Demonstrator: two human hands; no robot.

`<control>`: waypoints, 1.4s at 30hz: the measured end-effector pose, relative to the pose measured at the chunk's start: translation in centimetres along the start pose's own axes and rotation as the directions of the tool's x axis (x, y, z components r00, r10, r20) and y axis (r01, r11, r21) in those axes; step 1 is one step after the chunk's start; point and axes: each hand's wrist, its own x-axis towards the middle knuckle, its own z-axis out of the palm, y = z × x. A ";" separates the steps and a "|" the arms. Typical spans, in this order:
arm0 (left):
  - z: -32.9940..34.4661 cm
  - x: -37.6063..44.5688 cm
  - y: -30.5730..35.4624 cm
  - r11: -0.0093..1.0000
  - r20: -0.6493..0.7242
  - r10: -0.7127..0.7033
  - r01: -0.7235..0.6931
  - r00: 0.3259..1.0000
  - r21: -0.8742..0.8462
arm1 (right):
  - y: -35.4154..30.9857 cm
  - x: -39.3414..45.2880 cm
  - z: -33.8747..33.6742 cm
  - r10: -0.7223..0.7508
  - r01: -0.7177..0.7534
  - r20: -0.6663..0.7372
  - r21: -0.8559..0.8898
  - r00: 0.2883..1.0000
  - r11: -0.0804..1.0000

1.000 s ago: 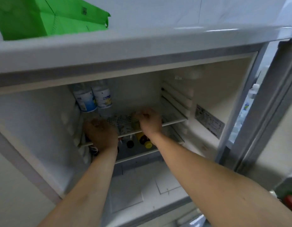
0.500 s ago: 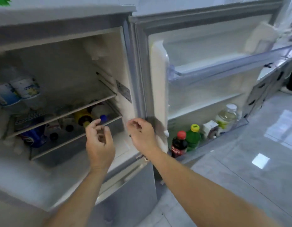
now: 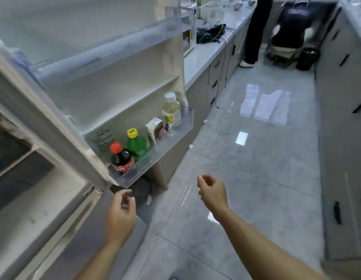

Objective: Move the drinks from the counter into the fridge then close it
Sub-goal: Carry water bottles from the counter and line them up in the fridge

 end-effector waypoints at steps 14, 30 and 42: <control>1.4 -5.7 -14.2 0.646 0.497 -0.759 0.583 0.420 0.493 | 17.5 -12.4 -15.8 0.666 -0.686 -0.365 0.093 0.650 0.721; 27.6 2.9 0.2 0.791 0.663 -0.608 0.397 0.436 0.465 | 22.8 -11.9 -26.3 0.866 -0.879 -0.371 0.207 0.335 0.429; 35.9 7.1 1.5 0.654 0.449 -0.756 0.559 0.475 0.510 | 16.1 18.9 -37.9 0.714 -0.736 -0.254 0.011 0.652 0.677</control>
